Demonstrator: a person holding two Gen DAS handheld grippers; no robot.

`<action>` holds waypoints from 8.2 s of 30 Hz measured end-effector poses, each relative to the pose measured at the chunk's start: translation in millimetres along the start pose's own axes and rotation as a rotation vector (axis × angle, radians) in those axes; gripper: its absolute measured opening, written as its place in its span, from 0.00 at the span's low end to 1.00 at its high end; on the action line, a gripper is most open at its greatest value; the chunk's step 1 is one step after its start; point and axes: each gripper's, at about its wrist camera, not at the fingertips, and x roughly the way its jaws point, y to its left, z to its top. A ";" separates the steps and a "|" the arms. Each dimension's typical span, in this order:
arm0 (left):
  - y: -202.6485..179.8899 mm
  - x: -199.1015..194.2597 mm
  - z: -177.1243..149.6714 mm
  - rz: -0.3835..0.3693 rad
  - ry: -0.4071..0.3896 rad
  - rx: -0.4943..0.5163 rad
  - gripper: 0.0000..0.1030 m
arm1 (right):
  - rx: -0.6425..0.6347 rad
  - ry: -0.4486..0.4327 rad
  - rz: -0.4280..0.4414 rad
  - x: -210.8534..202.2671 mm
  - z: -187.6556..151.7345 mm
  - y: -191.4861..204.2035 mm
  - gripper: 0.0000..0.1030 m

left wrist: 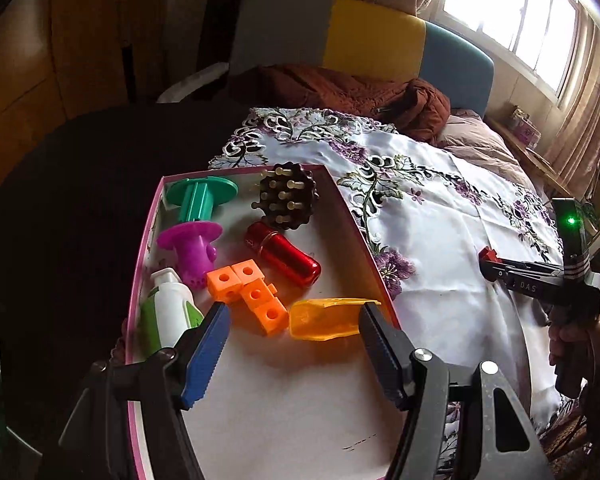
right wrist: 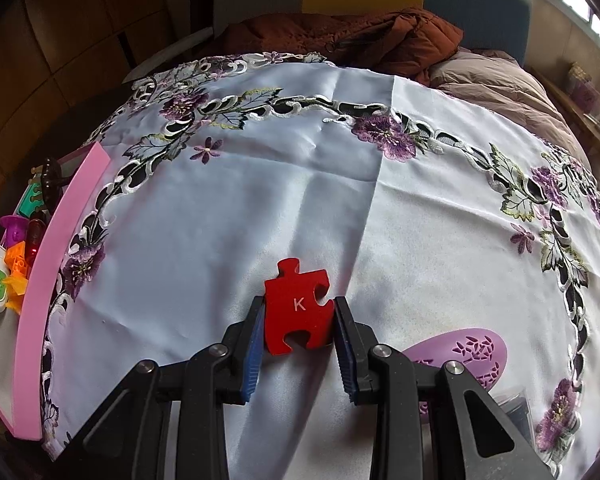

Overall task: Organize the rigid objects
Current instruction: 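Release the yellow piece in the tray with the left tool while the right tool holds the puzzle piece, then carry the red K puzzle piece with the right tool into the tray and release, then reach both tools to the purple sponge and the black cup on the tablecloth, then close the left tool on the purple sponge while the right tool grasps the black cup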

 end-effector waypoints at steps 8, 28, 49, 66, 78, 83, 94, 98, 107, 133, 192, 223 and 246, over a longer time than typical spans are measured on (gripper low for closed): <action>8.3 -11.0 -1.0 0.017 -0.019 -0.030 0.65 | -0.021 -0.015 -0.025 -0.3 -1.7 3.6 0.32; 31.2 -33.7 -4.8 0.029 -0.087 -0.066 0.65 | 0.043 -0.013 -0.132 -6.1 -1.6 16.4 0.31; 67.3 -36.5 -7.1 0.080 -0.097 -0.149 0.65 | -0.054 -0.124 0.067 -54.0 1.5 94.5 0.31; 80.3 -40.1 -8.0 0.108 -0.103 -0.173 0.65 | -0.388 -0.037 0.397 -73.1 -37.5 222.2 0.31; 80.9 -36.8 -8.8 0.125 -0.098 -0.167 0.65 | -0.457 0.021 0.194 -19.7 -39.8 241.6 0.31; 81.0 -37.9 -9.3 0.135 -0.106 -0.159 0.65 | -0.450 0.017 0.224 -20.1 -40.6 239.5 0.38; 73.8 -38.4 -9.0 0.135 -0.106 -0.136 0.65 | -0.386 -0.059 0.259 -46.3 -31.8 219.5 0.48; 68.4 -38.7 -8.8 0.132 -0.108 -0.119 0.65 | -0.366 -0.084 0.259 -57.9 -29.7 210.1 0.49; 52.9 -38.4 -8.7 0.118 -0.105 -0.070 0.65 | -0.295 -0.129 0.218 -70.0 -21.1 182.2 0.55; 2.5 -25.7 -5.0 0.073 -0.065 0.077 0.65 | 0.162 -0.231 -0.140 -91.2 -2.6 -34.1 0.77; -262.8 98.7 13.7 -0.338 0.101 0.613 0.65 | 0.537 -0.225 -0.463 -103.6 -27.6 -130.4 0.91; -320.4 129.5 22.5 -0.507 0.115 0.765 0.65 | 0.438 -0.212 -0.525 -99.3 -20.4 -117.6 0.92; -311.3 143.2 17.7 -0.487 0.130 0.709 0.41 | 0.625 -0.166 -0.405 -90.6 -33.4 -149.9 0.93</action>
